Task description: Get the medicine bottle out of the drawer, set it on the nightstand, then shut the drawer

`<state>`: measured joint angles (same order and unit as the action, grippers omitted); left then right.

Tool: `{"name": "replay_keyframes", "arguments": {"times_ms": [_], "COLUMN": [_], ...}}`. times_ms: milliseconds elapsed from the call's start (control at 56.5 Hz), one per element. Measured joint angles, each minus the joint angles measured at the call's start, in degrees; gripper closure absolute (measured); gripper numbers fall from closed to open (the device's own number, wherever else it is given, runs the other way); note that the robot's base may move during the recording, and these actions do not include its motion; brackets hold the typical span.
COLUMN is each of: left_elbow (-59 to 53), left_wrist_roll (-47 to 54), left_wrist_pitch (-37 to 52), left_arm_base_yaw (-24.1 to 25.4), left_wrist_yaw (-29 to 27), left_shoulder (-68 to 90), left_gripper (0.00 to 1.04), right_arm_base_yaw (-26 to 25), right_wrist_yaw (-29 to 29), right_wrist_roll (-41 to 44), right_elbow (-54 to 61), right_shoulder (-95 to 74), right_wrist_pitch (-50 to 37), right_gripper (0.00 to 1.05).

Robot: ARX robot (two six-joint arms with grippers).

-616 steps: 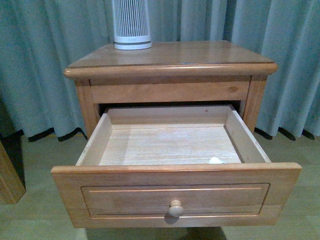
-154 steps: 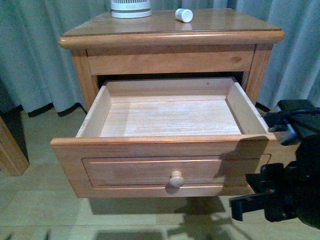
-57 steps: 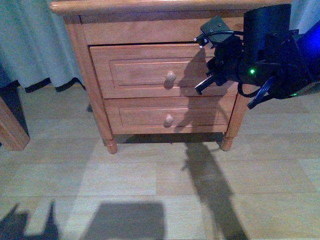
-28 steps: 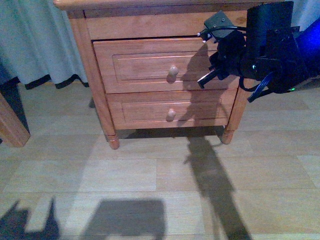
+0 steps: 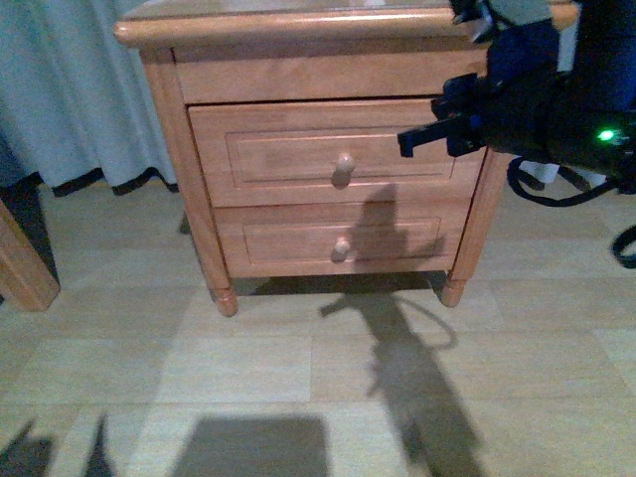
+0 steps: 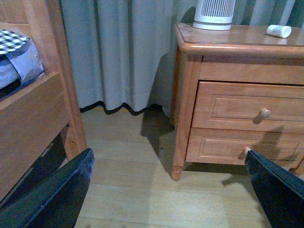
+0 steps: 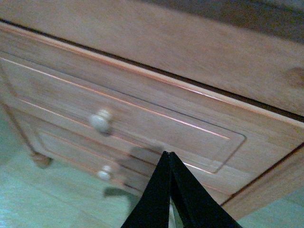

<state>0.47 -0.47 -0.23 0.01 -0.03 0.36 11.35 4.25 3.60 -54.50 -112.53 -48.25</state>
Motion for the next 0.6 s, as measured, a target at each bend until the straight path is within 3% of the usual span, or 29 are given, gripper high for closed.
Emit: {"name": "replay_keyframes", "arguments": {"times_ms": [212, 301, 407, 425, 460, 495, 548, 602], "left_elbow": [0.0, 0.0, 0.0, 0.0, 0.0, 0.0, 0.0, 0.0], "left_wrist_roll": [0.0, 0.0, 0.0, 0.0, 0.0, 0.0, 0.0, 0.0], "left_wrist_pitch": [0.0, 0.0, 0.0, 0.0, 0.0, 0.0, 0.0, 0.0], "left_arm_base_yaw": [0.0, 0.0, 0.0, 0.0, 0.0, 0.0, 0.0, 0.0], "left_wrist_yaw": [0.0, 0.0, 0.0, 0.0, 0.0, 0.0, 0.0, 0.0], "left_shoulder": [0.0, 0.0, 0.0, 0.0, 0.0, 0.0, 0.0, 0.0], "left_gripper": [0.06, 0.06, 0.06, 0.06, 0.06, 0.06, 0.06, 0.06], "right_arm_base_yaw": [-1.6, -2.0, -2.3, -2.2, -0.9, -1.0, -5.7, -9.7], "right_wrist_yaw": [-1.2, -0.5, -0.5, -1.3, -7.1, -9.2, -6.3, -5.3], "right_wrist_roll": [-3.3, -4.7, -7.1, -7.0, -6.2, -5.5, -4.9, -4.6], "right_elbow": [12.7, 18.2, 23.8, 24.3, 24.2, 24.5, 27.2, 31.9], "right_shoulder": [26.3, 43.4, 68.7, 72.1, 78.8, 83.5, 92.2, 97.6], "right_wrist_pitch": [4.5, 10.7, 26.2, 28.9, 37.5, 43.8, 52.5, 53.5], "right_gripper": [1.01, 1.01, 0.99, 0.96, 1.01, 1.02, 1.01, 1.01]}}
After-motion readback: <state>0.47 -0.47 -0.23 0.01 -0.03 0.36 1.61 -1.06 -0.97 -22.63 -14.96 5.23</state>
